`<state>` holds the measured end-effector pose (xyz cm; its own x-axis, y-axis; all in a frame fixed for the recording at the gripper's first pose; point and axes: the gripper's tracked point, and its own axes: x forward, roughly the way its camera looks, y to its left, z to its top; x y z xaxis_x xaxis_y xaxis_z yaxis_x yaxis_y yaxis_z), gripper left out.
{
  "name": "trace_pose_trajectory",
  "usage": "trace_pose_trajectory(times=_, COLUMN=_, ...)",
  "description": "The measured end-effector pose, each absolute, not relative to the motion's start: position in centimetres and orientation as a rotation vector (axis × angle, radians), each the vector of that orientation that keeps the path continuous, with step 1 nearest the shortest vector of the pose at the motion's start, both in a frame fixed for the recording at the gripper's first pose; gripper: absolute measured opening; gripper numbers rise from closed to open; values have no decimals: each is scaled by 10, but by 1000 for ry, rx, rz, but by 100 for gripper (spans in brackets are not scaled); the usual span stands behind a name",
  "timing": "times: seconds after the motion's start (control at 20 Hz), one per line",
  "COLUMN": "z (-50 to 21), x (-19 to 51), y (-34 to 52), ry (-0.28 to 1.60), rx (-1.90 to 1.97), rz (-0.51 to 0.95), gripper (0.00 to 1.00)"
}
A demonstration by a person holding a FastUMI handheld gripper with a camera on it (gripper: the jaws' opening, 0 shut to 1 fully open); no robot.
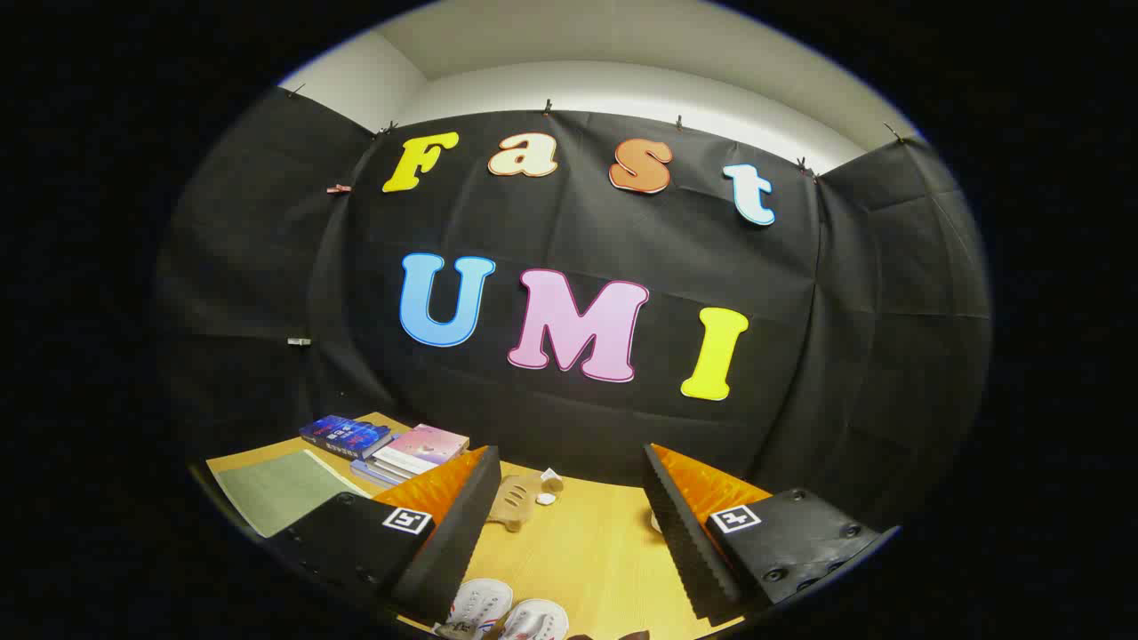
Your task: Open the storage box then place both shoes into the box .Put the left shoe in first, then the right shoe, with the right side of both shoes facing outward in a uniform manner.
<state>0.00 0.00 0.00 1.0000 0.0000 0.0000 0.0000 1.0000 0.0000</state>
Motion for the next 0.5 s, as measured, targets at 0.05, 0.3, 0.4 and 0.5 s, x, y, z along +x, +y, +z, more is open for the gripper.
trace_pose_trajectory(times=0.05, z=0, x=0, y=0, ry=1, rx=-1, rz=1, gripper=97)
trace_pose_trajectory(times=0.3, z=-3, x=-1, y=0, ry=12, rx=-2, rz=4, gripper=97)
trace_pose_trajectory(times=0.4, z=-5, x=-1, y=0, ry=15, rx=-3, rz=5, gripper=97)
trace_pose_trajectory(times=0.5, z=-4, x=-2, y=0, ry=15, rx=-5, rz=6, gripper=97)
